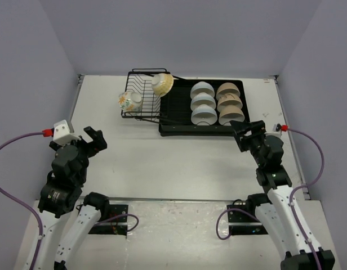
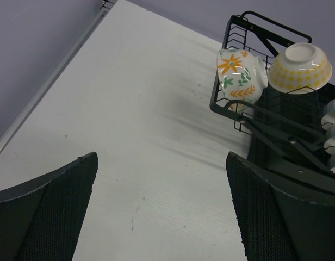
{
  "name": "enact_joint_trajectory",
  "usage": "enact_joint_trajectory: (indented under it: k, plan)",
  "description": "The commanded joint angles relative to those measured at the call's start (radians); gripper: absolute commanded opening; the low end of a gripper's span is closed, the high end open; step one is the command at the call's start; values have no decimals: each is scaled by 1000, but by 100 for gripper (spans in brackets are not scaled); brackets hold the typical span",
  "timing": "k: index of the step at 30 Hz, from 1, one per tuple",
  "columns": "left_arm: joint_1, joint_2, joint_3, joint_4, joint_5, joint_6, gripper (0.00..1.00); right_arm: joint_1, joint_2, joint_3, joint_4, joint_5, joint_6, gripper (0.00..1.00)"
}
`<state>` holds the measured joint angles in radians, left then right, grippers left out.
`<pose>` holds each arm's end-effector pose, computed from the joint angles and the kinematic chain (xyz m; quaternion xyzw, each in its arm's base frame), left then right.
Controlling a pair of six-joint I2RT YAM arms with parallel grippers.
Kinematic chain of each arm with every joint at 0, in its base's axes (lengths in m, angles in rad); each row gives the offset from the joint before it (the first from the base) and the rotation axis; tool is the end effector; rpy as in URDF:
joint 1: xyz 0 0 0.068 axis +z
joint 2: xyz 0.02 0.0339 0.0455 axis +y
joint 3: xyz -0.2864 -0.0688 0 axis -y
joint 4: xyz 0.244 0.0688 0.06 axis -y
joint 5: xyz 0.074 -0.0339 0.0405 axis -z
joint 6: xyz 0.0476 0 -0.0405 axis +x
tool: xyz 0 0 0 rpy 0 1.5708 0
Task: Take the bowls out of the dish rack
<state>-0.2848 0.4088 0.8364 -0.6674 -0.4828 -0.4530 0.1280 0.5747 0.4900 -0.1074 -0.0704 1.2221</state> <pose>0.0707 0.0023 0.3555 -0.2112 0.7487 -0.0408 0.6270 0.1454 0.0221 0.2851 0.3820 0.6703 0.4184 0.4793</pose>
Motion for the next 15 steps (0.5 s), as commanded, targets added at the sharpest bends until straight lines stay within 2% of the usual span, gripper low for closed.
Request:
enact_joint_trajectory:
  k: [1, 5, 15]
  plan:
    - [-4, 7, -6, 34, 10, 4, 100, -4, 74, -42, 261, 61, 215, 75]
    - [-4, 7, -8, 37, 18, 8, 100, -10, 186, -15, 307, 93, 225, 51]
    - [-4, -2, -10, 43, 30, 13, 100, -62, 378, 21, 400, 106, 258, 48]
